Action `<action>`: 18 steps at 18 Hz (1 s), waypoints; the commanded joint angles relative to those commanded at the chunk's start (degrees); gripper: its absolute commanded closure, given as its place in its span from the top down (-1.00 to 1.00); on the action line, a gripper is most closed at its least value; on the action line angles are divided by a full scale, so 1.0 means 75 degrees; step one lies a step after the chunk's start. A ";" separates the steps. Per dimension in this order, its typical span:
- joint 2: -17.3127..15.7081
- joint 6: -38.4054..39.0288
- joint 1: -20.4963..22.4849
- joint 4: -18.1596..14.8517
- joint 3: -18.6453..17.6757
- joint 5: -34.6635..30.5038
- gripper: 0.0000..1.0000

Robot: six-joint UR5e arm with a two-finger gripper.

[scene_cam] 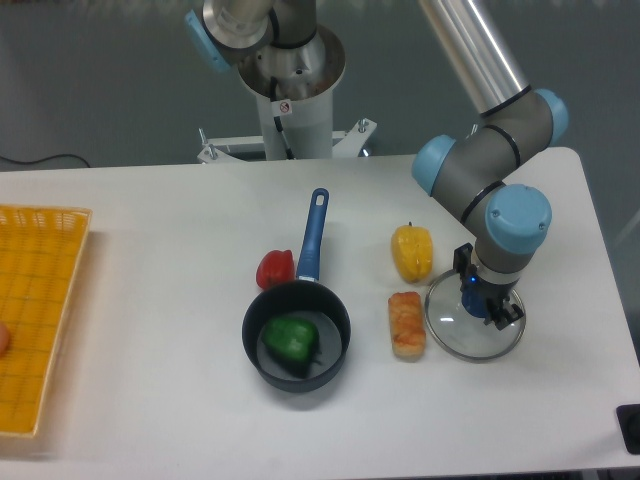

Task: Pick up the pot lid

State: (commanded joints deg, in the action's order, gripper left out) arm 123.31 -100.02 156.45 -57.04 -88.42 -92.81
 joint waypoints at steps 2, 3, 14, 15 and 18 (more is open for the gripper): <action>-0.0035 0.0012 -0.0012 0.0000 0.0035 0.0000 0.12; -0.0047 0.0035 -0.0023 -0.0012 0.0070 0.0012 0.12; -0.0164 0.0750 -0.0258 -0.0258 0.0328 0.0023 0.12; -0.0164 0.0820 -0.0293 -0.0246 0.0317 -0.0011 0.12; -0.0188 0.0820 -0.0398 -0.0223 0.0410 -0.0152 0.13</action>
State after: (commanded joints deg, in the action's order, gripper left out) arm 121.91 -93.87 153.46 -58.71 -85.35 -93.96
